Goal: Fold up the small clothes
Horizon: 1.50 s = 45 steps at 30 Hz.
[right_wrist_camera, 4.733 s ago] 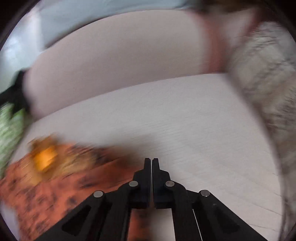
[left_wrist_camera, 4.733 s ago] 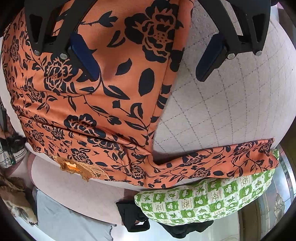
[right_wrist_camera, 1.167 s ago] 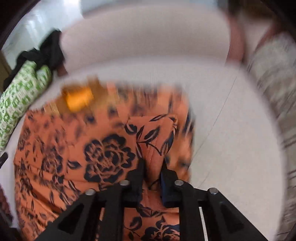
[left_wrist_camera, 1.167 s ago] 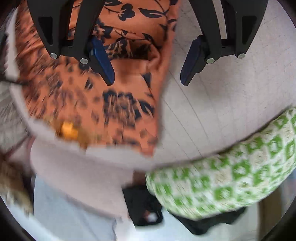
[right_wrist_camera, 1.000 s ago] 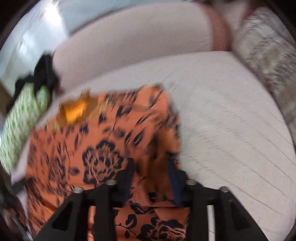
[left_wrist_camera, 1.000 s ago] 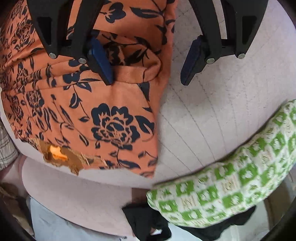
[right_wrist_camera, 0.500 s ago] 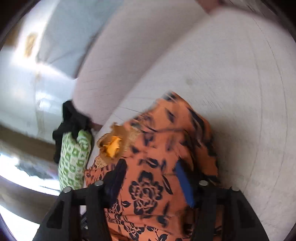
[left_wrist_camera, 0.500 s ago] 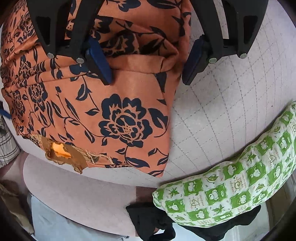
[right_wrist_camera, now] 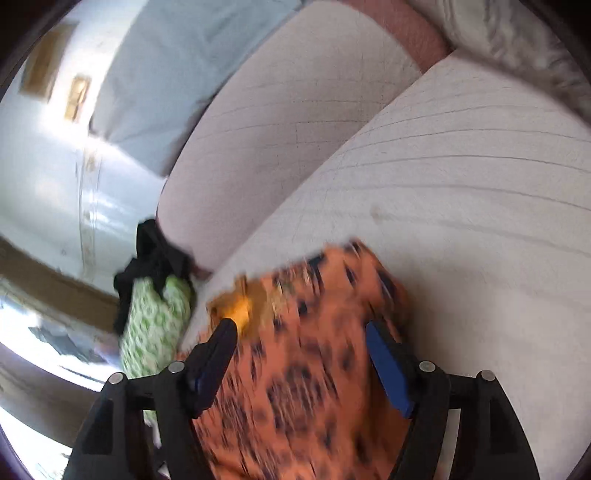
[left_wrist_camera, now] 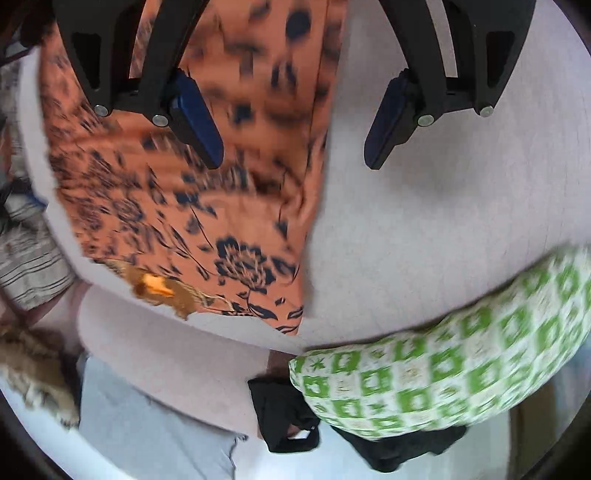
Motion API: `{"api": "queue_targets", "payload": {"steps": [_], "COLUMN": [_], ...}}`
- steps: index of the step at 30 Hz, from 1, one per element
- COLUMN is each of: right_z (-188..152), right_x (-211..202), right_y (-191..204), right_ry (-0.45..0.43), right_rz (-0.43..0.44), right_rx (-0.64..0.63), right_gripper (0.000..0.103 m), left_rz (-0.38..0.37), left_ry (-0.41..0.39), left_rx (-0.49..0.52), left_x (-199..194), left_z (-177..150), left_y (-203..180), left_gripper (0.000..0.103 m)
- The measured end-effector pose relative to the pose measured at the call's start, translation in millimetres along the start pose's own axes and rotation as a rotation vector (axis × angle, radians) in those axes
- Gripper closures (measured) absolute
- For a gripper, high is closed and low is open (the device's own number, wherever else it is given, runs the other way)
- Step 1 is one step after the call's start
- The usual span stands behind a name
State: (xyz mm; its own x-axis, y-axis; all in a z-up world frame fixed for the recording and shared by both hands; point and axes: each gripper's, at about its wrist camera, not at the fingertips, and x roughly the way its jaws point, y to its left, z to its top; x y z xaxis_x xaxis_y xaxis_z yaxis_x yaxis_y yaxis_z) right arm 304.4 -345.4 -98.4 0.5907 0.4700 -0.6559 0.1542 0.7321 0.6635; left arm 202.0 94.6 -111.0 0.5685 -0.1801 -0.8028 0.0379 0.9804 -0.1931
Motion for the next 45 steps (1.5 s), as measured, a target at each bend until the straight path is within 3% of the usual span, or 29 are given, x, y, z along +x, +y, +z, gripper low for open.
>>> {"api": "queue_targets", "payload": {"steps": [6,9,13,16,19,22,24,27,29,31,35,37,39,42,43,44,45], "right_z": [-111.7,-162.3,-207.1,-220.8,-232.0,-239.1,-240.0,-239.9,-241.8,-241.8,-231.0,-227.2,-229.8,-239.9,-242.4,-244.3,-245.1], "right_x": [-77.9,-109.8,-134.7,-135.4,-137.4,-128.4,-128.2,-129.2,-130.6,-139.9,-182.9,-188.4,-171.7,-145.1,-142.7,-144.0,-146.6], "right_y": [-22.8,-49.7,-69.9,-70.9,-73.7,-68.7,-73.1,-73.5,-71.0,-63.8,-43.1,-48.0,-60.8,-79.7,-77.8,-72.3,-68.4], "right_ry": [0.203,0.285,0.312,0.311,0.321,0.339,0.338,0.333,0.334,0.3,0.183,0.169,0.218,0.291,0.294,0.278,0.266], "right_rz": [-0.119,-0.165,-0.157,-0.131,-0.127,-0.147,-0.177,-0.196,-0.214,-0.187,-0.121,-0.118,-0.136,-0.186,-0.196,-0.189,-0.172], "right_rx": [-0.123,-0.1,-0.074,-0.079,-0.067,-0.062,-0.052,-0.051,-0.078,-0.087,-0.1,-0.085,-0.068,-0.009,-0.022,-0.036,-0.046], "right_gripper": [0.027,0.027,0.027,0.028,0.036,0.055,0.064,0.074,0.097,0.097,0.097,0.097,0.093,0.09,0.08,0.055,0.037], "left_rz": [-0.062,-0.064,-0.048,-0.045,-0.034,0.045,0.043,0.023,0.026,-0.002,-0.035,-0.019,0.023,0.025,0.013,0.014,0.02], "left_ry": [0.074,0.128,0.158,0.173,0.172,0.164,0.166,0.171,0.164,0.114,0.041,0.09,0.19,0.179,0.168,0.161,0.15], "left_rx": [-0.066,-0.059,-0.04,-0.024,-0.016,-0.008,-0.032,-0.04,-0.05,-0.073,-0.117,-0.13,-0.141,-0.13,-0.128,-0.123,-0.113], "left_x": [-59.3,-69.5,-72.5,-69.4,-68.4,-67.7,-70.2,-73.1,-78.6,-100.4,-131.2,-113.5,-82.1,-82.7,-87.9,-91.9,-95.4], "left_z": [-81.0,-120.8,-142.9,-148.6,-152.4,-154.4,-154.0,-155.3,-154.8,-152.7,-148.2,-151.1,-158.0,-155.9,-153.3,-152.1,-151.6], "left_y": [23.9,22.9,18.5,13.9,11.2,10.6,15.5,18.4,17.0,14.9,18.7,25.8,33.4,32.1,30.7,30.3,29.5], "left_gripper": [0.023,0.023,0.023,0.036,0.043,0.073,0.093,0.096,0.097,0.097,0.097,0.097,0.096,0.093,0.084,0.066,0.053]}}
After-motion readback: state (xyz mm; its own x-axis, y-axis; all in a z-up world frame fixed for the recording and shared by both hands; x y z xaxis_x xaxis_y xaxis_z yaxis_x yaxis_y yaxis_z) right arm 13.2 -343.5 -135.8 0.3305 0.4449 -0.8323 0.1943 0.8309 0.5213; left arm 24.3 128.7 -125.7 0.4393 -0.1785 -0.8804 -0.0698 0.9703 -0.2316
